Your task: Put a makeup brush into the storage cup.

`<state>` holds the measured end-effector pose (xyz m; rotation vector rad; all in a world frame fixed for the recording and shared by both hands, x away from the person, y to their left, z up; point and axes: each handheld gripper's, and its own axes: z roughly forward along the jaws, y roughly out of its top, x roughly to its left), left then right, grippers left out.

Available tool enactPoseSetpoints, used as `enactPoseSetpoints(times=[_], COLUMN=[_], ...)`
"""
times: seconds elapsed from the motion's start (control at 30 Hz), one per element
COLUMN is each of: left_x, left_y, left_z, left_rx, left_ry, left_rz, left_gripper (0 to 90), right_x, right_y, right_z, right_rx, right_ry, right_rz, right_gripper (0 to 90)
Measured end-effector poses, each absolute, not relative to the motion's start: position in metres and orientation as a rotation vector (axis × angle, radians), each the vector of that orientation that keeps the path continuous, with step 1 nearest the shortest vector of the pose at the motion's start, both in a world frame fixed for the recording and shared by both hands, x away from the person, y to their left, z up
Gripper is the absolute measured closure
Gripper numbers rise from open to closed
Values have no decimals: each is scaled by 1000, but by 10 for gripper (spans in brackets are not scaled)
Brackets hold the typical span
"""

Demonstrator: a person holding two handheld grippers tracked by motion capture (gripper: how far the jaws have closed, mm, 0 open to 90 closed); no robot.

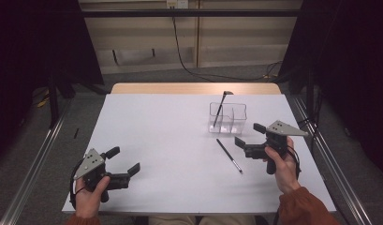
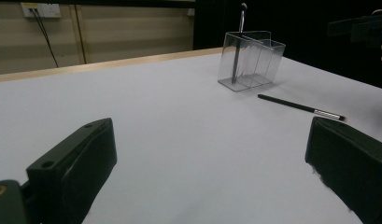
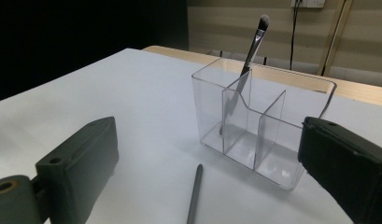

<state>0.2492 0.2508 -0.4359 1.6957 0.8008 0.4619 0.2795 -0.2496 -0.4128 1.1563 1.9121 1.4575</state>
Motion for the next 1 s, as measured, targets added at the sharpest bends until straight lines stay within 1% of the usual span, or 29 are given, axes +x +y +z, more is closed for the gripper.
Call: enactPoseSetpoints(times=[0.23,0.5,0.87,1.0], left_x=[243,239,235,234], left_y=[256,257,255,257], left_z=[-435,-434,-432,-433], left_rx=[1672,1669,1663,1660], left_ry=[831,823,826,833], left_rz=[482,492,504,505], left_gripper=[21,21,21,21], right_x=[265,246,210,202], right_y=[-256,-268,-280,-287], right_z=[-419,-429,-433,-437], right_rx=[1164,1191,1218,1221], right_ry=[1903,1905,1872,1876], right_rz=[1467,1464,1487,1460], right_gripper=[48,47,40,40])
